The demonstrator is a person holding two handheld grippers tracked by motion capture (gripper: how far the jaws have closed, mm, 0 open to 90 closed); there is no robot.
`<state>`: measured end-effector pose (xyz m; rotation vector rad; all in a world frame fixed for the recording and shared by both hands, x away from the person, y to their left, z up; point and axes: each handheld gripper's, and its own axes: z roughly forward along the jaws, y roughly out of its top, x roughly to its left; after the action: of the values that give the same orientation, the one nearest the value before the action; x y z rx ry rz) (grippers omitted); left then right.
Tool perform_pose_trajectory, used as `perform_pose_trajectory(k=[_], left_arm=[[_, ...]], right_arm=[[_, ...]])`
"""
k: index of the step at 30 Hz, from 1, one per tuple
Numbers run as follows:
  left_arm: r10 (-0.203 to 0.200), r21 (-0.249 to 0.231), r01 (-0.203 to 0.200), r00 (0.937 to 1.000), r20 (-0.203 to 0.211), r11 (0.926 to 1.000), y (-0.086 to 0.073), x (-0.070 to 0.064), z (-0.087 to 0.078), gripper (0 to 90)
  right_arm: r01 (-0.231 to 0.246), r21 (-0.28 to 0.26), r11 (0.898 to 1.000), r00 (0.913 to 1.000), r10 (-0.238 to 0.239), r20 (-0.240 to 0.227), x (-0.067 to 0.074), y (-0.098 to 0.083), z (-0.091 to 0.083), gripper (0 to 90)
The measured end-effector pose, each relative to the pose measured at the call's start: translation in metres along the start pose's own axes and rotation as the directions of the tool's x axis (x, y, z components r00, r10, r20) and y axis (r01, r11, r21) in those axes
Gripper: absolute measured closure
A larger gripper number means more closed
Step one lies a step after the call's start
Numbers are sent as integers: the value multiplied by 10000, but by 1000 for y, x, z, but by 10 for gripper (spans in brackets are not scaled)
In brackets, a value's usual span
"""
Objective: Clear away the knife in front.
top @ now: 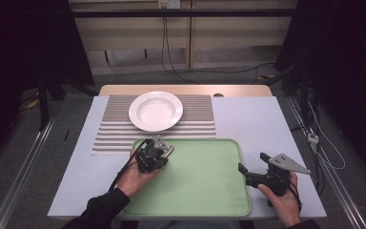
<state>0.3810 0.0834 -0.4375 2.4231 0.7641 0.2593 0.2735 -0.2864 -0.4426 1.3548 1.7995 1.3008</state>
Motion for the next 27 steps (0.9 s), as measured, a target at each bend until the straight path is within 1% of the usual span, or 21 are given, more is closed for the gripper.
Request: perform_pose_trajectory(k=[1, 2, 3, 4, 6, 13, 14, 15, 18, 20, 21, 22, 23, 27], left_arm=[[225, 173, -225, 9997, 15, 9996, 0, 1, -1, 900], [209, 204, -210, 9998, 27, 9996, 1, 2, -1, 900], [73, 194, -74, 10000, 44, 9998, 0, 2, -1, 900], [-81, 233, 77, 9998, 171, 9997, 0, 4, -2, 900], [-312, 270, 304, 9991, 281, 9992, 0, 7, -2, 900], [-533, 378, 516, 9975, 461, 9980, -3, 15, -5, 900], [-554, 420, 531, 9969, 555, 9977, -3, 17, -5, 900], [-600, 434, 582, 9973, 423, 9974, -3, 17, -6, 900], [-646, 469, 627, 9971, 408, 9969, -3, 18, -6, 900], [-654, 491, 640, 9975, 264, 9967, -4, 18, -7, 900], [-659, 487, 644, 9973, 308, 9967, -4, 19, -7, 900], [-768, 500, 752, 9966, 301, 9959, -4, 19, -7, 900], [-725, 485, 714, 9972, 206, 9963, -4, 20, -7, 900], [-793, 512, 785, 9968, 139, 9956, -5, 22, -8, 900]], right_arm=[[2, 1, 10000, 10000, -2, -3, 0, 0, 0, 55], [2, 1, 10000, 10000, -2, -3, 0, 0, 0, 55], [-4, 0, 10000, 10000, 4, 3, 0, 0, 0, 55], [-13, 1, 10000, 10000, 13, 4, 0, 0, 0, 55], [-1, 2, 10000, 10000, 1, 1, 0, 0, 0, 55], [-6, 4, 10000, 10000, 6, 3, 0, 0, 0, 55], [-3, 6, 10000, 10000, 3, 4, 0, 0, 0, 55], [2, 5, 10000, 10000, -2, 3, 0, 0, 0, 55], [-1, -3, 10000, 10000, 1, 7, 0, 0, 0, 55], [11, -2, 10000, 10000, -11, 5, 0, 0, 0, 55], [13, 0, 10000, 10000, -13, 8, 0, 0, 0, 55], [7, -3, 10000, 10000, -7, 6, 0, 0, 0, 55], [5, 1, 10000, 10000, -5, 1, 0, 0, 0, 55], [0, -17, 10000, 10000, 0, 9, -1, 0, 0, 55]])
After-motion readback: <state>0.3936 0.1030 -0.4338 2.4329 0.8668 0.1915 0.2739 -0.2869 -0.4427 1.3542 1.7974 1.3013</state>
